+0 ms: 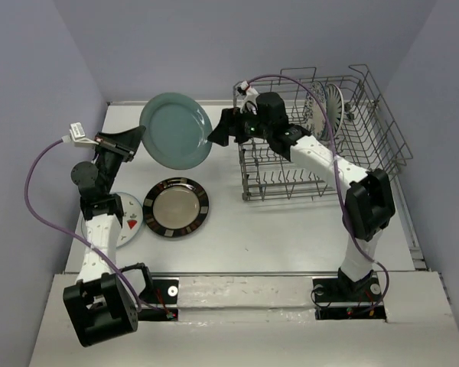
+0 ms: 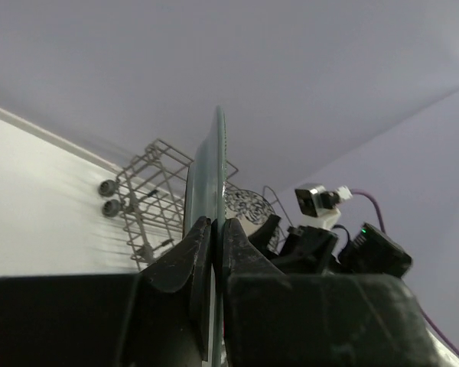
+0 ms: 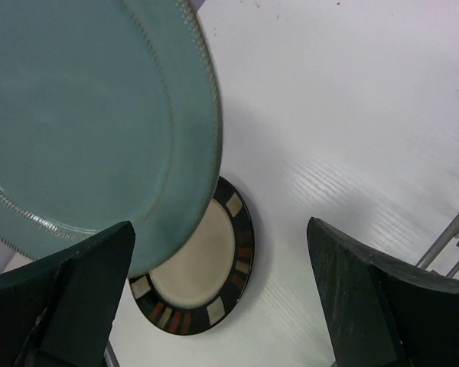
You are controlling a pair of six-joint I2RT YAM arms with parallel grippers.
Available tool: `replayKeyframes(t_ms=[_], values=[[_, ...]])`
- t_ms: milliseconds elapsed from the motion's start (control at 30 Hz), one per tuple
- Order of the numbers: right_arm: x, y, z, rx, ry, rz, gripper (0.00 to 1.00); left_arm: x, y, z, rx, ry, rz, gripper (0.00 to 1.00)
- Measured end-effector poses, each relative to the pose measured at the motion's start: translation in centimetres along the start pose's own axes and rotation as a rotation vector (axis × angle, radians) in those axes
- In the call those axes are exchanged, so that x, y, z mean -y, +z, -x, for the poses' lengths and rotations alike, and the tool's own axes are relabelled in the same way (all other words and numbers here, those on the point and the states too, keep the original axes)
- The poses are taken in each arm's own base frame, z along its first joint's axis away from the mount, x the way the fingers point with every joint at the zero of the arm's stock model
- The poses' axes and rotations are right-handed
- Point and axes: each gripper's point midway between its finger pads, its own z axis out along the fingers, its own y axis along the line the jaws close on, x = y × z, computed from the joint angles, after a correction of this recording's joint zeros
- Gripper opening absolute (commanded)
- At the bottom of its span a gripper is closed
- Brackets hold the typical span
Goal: Load the plates into the dish rack
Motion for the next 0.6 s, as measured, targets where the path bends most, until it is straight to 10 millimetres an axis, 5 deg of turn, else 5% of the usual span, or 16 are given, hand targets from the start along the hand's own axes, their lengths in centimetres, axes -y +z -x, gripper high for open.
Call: replayKeyframes(t_ms=[233,333,467,500,600], values=[[-0.1,-1.3,1.8,0.012,0.041,0.168,0.96,3.9,-0.2,-2.6,-0.092,-0.062,-0.116,0.06],[-1.3,-1.3,1.1,0.006,0.047,0.276,0.81,5.0,-0.3,-3.5,-0.126,-0.086,-0.157,0.06],[-3.0,-1.7,-0.9,-0.014,0.083,0.419,0.15,5.7,-0.5,-3.8,-0.143,-0.098,-0.185,0.06],[-3.5,-2.0,-1.2,-0.019,0.095,0.452,0.07,5.7,-0.5,-3.9,-0.144,-0.098,-0.188,0.06],[-4.5,-3.4,-1.9,-0.062,0.165,0.541,0.07,5.3,-0.5,-3.5,-0.127,-0.092,-0.184,0.06]])
